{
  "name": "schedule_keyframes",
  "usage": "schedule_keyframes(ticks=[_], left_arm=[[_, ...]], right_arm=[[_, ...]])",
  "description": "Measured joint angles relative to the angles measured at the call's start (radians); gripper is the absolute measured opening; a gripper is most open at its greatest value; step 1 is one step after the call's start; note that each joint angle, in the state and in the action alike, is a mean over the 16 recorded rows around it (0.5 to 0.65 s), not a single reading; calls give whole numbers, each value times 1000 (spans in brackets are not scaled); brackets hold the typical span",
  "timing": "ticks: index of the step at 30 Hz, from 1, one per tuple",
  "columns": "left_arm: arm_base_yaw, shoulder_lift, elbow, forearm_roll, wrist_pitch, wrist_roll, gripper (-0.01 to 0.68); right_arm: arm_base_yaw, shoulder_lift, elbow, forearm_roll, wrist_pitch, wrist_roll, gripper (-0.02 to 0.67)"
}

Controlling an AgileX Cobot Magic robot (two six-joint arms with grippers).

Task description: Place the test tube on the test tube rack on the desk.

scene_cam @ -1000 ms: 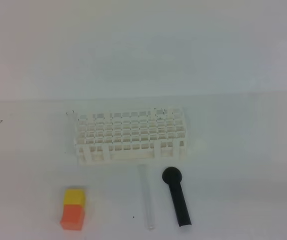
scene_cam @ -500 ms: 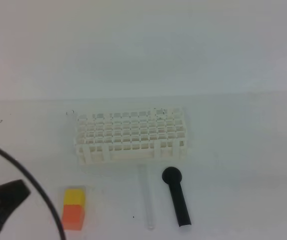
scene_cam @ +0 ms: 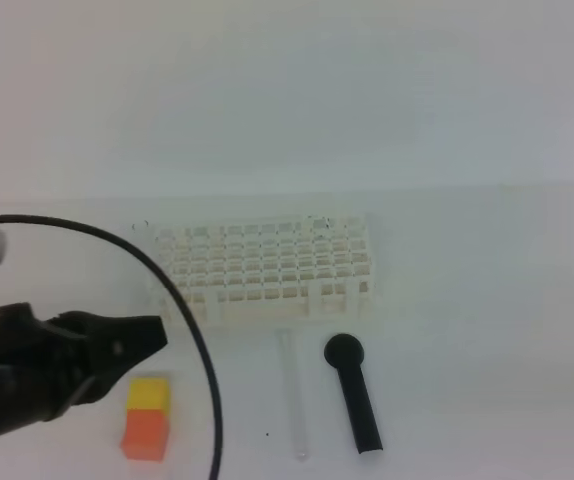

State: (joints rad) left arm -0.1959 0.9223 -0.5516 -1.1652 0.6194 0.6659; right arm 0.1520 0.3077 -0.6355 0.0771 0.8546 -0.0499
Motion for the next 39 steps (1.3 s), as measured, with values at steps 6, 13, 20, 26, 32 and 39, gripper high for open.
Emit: schedule_keyframes(ticks=[6,13,20,26,32,39], left_arm=[[-242,158,-45,139,-210,-112,-1],[-457,350,-109,297,-432,-277,-1],[-520,506,-202,415,-460,-340,-1],[-522,572,-278,494,-400,-360,-1],[-517,593,-317,530,-369,-372,-1],[-490,597,-340,569,-269,-399,7]], right_arm=[[0,0,0,3,24,-13,-1],[0,0,0,1,36,-16,-1],[0,0,0,-11,55,-17,-1],[0,0,0,-21,69,-17,-1],[0,0,0,-25,77,-16,-1],[0,0,0,-25,80,-11,-1]])
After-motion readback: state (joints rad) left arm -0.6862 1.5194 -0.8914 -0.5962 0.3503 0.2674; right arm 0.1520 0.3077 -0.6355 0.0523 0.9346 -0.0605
